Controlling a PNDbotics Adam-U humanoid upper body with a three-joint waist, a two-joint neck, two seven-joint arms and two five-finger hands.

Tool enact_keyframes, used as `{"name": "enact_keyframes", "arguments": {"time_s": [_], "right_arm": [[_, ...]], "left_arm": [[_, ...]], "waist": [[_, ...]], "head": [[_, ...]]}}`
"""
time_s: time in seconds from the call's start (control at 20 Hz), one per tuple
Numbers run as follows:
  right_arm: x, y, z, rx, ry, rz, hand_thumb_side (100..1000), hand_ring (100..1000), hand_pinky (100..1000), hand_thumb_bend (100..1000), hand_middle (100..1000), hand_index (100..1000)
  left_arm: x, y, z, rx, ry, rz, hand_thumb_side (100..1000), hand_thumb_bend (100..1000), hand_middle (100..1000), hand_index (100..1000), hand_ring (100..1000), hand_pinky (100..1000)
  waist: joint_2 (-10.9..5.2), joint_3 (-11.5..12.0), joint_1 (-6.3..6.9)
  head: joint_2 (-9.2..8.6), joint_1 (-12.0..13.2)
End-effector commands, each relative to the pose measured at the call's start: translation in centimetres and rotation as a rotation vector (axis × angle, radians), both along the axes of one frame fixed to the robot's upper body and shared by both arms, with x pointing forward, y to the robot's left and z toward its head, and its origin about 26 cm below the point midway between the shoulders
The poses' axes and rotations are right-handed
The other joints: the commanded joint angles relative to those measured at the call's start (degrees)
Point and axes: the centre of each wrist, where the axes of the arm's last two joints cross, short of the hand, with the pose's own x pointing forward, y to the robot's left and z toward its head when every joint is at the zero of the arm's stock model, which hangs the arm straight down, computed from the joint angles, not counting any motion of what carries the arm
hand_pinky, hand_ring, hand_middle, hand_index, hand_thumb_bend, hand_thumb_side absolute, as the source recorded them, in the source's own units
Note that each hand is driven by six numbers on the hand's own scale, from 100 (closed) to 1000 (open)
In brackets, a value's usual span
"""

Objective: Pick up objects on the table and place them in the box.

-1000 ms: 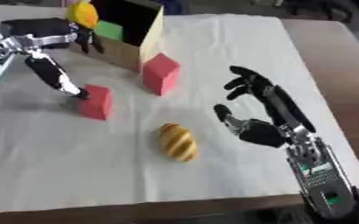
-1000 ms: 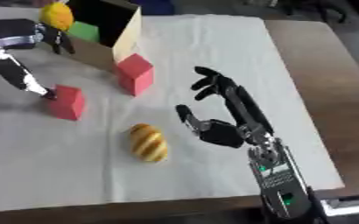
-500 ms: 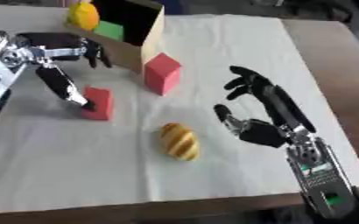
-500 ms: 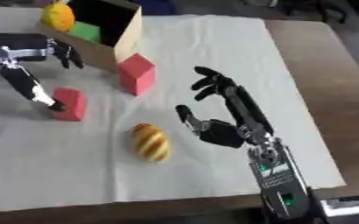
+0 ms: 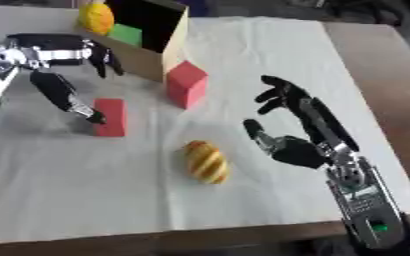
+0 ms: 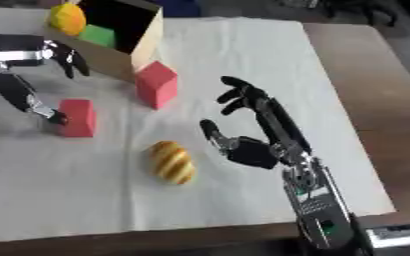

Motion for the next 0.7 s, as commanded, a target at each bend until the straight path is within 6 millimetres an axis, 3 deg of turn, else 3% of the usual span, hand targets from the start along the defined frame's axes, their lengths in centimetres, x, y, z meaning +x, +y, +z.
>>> {"name": "enact_keyframes", "arguments": {"time_s": [0.05, 0.4, 0.7], "right_arm": [[0.1, -0.4, 0.6, -0.01, -0.024, -0.01, 397, 648, 841, 327, 678, 927], [0.1, -0.4, 0.6, -0.009, -0.024, -0.009, 398, 647, 841, 328, 677, 927], [0.1, -0.4, 0.6, -0.008, -0.024, -0.011, 400, 647, 841, 327, 677, 927]], "left_arm": [[-0.5, 0.4, 1.1, 0.051, 0.006, -0.022, 438, 674, 803, 840, 711, 822], [-0.2, 0.2, -1.0, 0.106, 0.016, 0.009, 397, 671, 748, 840, 709, 814], [0.2, 0.4, -1.9, 0.068, -0.043, 0.058, 289, 627, 658, 781, 638, 785]], "waist": [[-1.64, 0.0, 0.26], [-1.61, -0.1, 0.28], [-1.56, -0.1, 0.26]], "head": [[-0.52, -0.2], [-0.55, -0.2], [-0.56, -0.4]]}}
